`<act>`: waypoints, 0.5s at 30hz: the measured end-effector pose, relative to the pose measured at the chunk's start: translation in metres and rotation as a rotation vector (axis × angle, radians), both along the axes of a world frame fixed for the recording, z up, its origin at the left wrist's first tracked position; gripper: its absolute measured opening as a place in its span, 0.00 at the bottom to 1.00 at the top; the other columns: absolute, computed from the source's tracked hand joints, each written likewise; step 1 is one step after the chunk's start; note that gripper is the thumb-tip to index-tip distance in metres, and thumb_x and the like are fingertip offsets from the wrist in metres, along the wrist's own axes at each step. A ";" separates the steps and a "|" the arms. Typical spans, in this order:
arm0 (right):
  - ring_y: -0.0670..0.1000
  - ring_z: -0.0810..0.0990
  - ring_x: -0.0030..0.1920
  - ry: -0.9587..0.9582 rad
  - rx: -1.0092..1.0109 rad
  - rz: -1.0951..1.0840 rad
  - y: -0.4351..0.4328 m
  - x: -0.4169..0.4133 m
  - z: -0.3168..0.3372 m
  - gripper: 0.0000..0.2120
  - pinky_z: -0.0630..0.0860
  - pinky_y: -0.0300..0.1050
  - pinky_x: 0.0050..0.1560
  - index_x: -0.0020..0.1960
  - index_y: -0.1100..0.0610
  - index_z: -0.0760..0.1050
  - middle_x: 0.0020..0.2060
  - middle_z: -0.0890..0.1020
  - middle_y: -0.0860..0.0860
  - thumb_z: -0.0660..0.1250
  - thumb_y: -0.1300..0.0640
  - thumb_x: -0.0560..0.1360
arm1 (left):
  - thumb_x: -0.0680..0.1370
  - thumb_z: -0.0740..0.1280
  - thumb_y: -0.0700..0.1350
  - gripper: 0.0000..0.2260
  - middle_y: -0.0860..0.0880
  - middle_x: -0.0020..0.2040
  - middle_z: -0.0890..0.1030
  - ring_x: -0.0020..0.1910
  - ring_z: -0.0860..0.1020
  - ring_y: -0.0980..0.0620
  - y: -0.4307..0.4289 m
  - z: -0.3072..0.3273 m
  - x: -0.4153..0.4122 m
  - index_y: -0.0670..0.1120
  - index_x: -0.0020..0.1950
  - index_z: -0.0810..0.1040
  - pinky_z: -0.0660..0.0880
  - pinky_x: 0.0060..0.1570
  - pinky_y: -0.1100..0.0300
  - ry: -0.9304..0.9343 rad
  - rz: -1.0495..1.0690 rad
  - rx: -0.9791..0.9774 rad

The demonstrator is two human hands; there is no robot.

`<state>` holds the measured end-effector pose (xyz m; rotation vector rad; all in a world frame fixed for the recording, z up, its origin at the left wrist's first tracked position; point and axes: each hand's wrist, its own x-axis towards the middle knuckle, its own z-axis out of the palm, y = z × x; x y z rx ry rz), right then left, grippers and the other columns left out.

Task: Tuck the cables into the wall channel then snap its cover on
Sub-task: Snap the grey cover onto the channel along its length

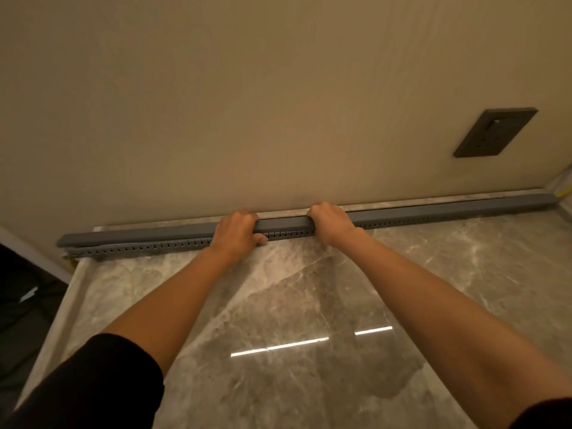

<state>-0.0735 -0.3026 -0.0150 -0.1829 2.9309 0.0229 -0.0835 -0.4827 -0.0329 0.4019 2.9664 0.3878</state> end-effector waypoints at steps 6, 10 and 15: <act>0.62 0.76 0.60 -0.035 0.038 -0.004 -0.007 -0.002 0.005 0.13 0.74 0.52 0.56 0.61 0.64 0.71 0.59 0.76 0.61 0.61 0.69 0.76 | 0.74 0.69 0.51 0.15 0.41 0.54 0.80 0.54 0.77 0.41 -0.033 0.006 0.004 0.41 0.53 0.79 0.73 0.49 0.52 -0.020 0.099 -0.049; 0.61 0.75 0.60 -0.053 0.044 0.118 -0.027 0.000 0.008 0.13 0.73 0.52 0.56 0.62 0.64 0.71 0.60 0.75 0.61 0.60 0.66 0.77 | 0.76 0.67 0.49 0.15 0.39 0.56 0.79 0.55 0.77 0.40 -0.028 0.007 0.003 0.39 0.54 0.78 0.73 0.52 0.51 -0.017 0.089 -0.097; 0.62 0.75 0.60 0.001 -0.025 0.251 -0.067 -0.002 0.006 0.13 0.73 0.53 0.56 0.62 0.64 0.71 0.61 0.74 0.61 0.59 0.66 0.77 | 0.75 0.67 0.49 0.15 0.39 0.57 0.78 0.58 0.75 0.40 -0.029 0.004 0.000 0.39 0.55 0.78 0.71 0.54 0.50 0.009 0.090 -0.105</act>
